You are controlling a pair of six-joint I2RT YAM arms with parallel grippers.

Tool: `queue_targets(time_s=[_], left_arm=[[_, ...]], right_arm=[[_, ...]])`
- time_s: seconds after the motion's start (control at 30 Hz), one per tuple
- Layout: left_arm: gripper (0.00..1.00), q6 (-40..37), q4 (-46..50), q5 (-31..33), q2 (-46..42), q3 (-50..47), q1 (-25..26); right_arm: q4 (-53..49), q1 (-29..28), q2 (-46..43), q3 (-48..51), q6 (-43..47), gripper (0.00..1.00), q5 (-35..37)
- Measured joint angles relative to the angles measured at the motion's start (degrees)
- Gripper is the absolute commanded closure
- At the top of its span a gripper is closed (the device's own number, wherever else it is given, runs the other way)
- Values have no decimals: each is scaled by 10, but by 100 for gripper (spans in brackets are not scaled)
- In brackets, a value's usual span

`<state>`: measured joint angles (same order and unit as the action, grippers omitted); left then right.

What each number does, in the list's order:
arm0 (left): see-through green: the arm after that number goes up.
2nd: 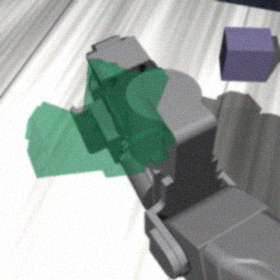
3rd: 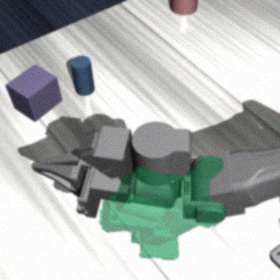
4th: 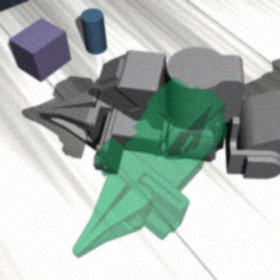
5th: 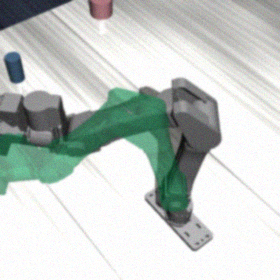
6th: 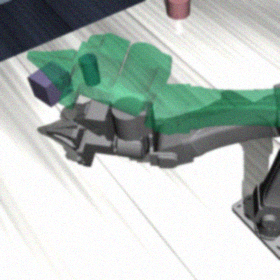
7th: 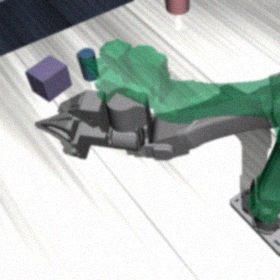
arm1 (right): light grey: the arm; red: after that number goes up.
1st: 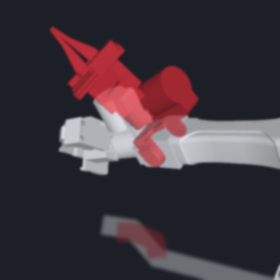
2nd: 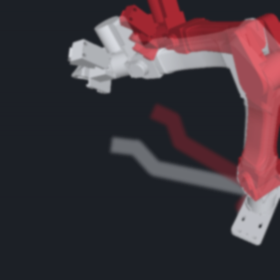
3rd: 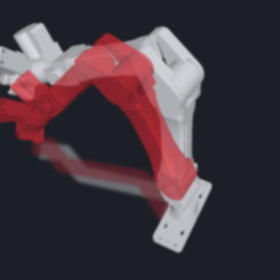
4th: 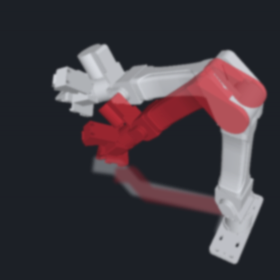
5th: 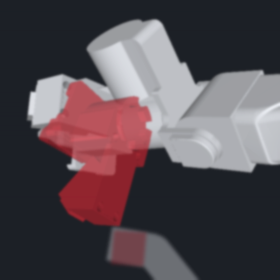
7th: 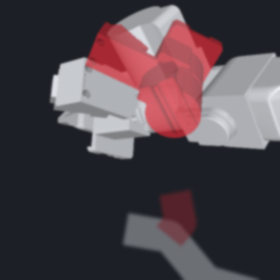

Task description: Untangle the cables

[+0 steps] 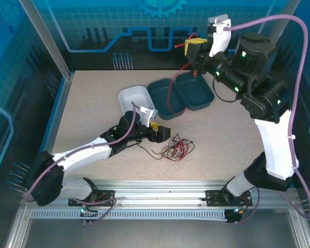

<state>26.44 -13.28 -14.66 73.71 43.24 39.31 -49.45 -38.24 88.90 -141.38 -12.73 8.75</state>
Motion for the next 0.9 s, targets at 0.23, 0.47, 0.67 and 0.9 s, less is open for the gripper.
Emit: queue_targets(time_s=[0.23, 0.47, 0.67, 0.9], left_arm=[[1, -55, 71, 88, -89, 0, -44], [4, -104, 70, 141, -73, 16, -66], [5, -103, 53, 121, 7, 87, -66], [5, -86, 23, 73, 39, 113, -66]], right_arm=[[22, 50, 54, -20, -81, 100, -143], [44, 50, 85, -27, -137, 100, -241], [55, 50, 90, -27, -165, 100, -290], [56, 50, 89, -27, -173, 100, -304]])
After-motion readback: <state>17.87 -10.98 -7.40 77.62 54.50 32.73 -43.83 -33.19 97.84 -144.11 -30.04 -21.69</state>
